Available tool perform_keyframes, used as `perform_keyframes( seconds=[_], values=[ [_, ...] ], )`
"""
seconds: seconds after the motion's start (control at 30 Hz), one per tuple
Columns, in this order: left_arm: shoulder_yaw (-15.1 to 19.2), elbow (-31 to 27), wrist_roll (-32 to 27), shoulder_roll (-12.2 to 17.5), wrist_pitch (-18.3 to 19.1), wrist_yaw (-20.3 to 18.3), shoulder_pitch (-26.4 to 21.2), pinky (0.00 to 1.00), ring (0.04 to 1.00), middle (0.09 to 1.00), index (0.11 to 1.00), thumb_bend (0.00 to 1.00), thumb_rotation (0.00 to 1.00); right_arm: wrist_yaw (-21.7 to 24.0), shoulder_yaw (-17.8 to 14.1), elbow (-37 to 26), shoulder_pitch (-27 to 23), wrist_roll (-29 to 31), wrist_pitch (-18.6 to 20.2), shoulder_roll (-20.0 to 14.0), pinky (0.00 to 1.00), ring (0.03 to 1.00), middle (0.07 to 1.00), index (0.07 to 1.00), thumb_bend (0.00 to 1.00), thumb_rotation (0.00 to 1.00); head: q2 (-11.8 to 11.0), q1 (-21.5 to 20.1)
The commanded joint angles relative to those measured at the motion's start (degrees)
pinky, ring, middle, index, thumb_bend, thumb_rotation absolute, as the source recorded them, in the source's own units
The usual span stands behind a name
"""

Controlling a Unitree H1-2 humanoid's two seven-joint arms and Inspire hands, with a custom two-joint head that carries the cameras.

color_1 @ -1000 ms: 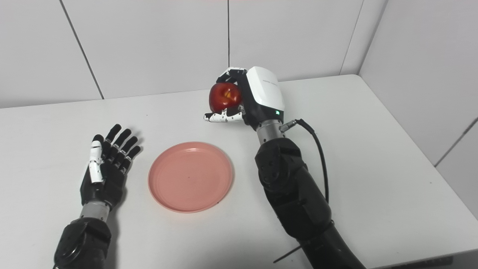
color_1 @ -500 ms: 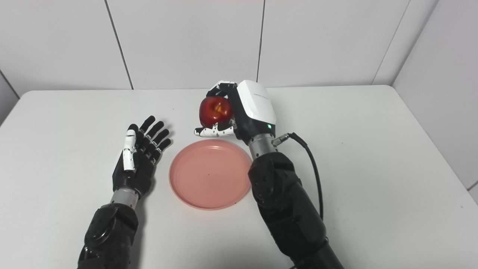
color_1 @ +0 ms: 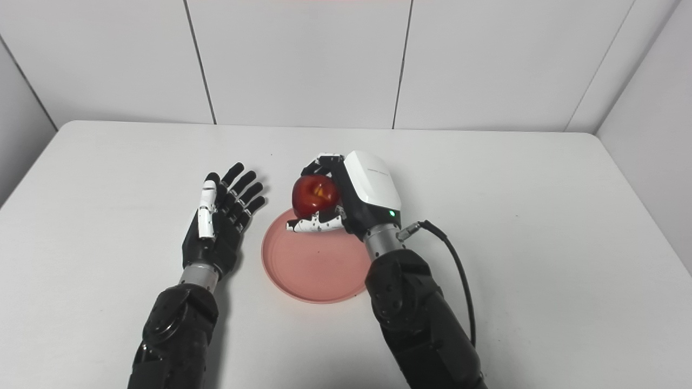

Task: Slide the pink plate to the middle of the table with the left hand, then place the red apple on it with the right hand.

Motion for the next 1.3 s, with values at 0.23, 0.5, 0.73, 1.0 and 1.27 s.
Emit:
perform_keyframes(
  seconds=[0.23, 0.5, 0.73, 1.0, 1.27],
  values=[
    [0.8, 1.3, 0.7, -0.1, 2.3, 1.7, -0.5, 0.86, 0.855, 0.861, 0.846, 0.38, 1.00, 0.2, 0.6, -1.7, 0.1, -0.6, -3.1, 0.2, 0.23, 0.321, 0.422, 0.486, 0.52, 0.13, 0.6, 0.5],
    [0.9, 0.6, 1.0, -0.2, 2.8, 2.0, -0.6, 0.84, 0.847, 0.856, 0.843, 0.38, 1.00, 1.5, 1.2, -1.6, 0.8, -0.6, -2.8, -0.1, 0.20, 0.291, 0.399, 0.486, 0.52, 0.13, 1.5, 1.2],
    [1.0, 0.8, 1.1, -0.4, 2.7, 2.2, -0.8, 0.84, 0.845, 0.855, 0.841, 0.38, 1.00, 2.4, 1.5, -0.5, 1.4, -0.6, -2.9, -0.5, 0.23, 0.314, 0.414, 0.486, 0.52, 0.13, 1.6, 1.3],
    [1.0, 0.2, 1.0, -0.7, 3.2, 2.7, -0.8, 0.84, 0.842, 0.853, 0.839, 0.38, 1.00, 2.3, 2.0, 1.1, 1.6, -1.2, -2.9, -0.8, 0.20, 0.296, 0.406, 0.486, 0.52, 0.13, 1.8, 1.2],
    [1.0, 0.3, 0.8, -0.7, 3.1, 2.6, -0.8, 0.84, 0.843, 0.854, 0.840, 0.38, 1.00, 1.6, 1.8, 2.2, 1.7, -1.3, -3.2, -1.1, 0.22, 0.314, 0.418, 0.486, 0.52, 0.13, 1.8, 1.2]
  ],
)
